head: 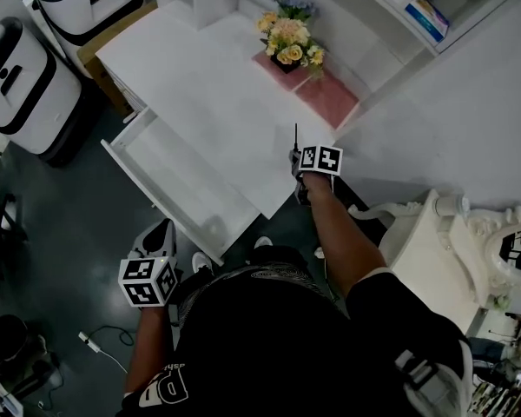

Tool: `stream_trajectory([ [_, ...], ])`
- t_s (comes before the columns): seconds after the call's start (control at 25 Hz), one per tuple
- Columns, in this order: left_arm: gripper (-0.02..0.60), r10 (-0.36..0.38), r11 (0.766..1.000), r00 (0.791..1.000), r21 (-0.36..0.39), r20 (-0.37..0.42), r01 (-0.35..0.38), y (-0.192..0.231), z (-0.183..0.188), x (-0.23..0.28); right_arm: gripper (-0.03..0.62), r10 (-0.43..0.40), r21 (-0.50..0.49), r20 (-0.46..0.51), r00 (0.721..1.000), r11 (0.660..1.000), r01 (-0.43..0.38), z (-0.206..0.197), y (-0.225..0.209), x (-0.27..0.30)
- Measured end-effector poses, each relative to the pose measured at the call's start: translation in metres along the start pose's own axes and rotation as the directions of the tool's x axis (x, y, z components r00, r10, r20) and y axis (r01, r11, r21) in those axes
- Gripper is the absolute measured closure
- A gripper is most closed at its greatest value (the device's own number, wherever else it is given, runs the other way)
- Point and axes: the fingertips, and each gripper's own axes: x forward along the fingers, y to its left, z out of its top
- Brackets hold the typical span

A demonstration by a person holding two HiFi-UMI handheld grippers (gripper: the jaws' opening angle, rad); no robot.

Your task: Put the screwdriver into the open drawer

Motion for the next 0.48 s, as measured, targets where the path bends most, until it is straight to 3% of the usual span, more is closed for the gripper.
stream_trajectory([
  [0.48,0.566,-0.089,0.994,0.996,0.056,-0.016,0.089,-0.005,-0.006,-0.003,0.499,0.025,0.085,0.062,0.998,0.996,-0.030,-0.033,0.009,-0.046],
])
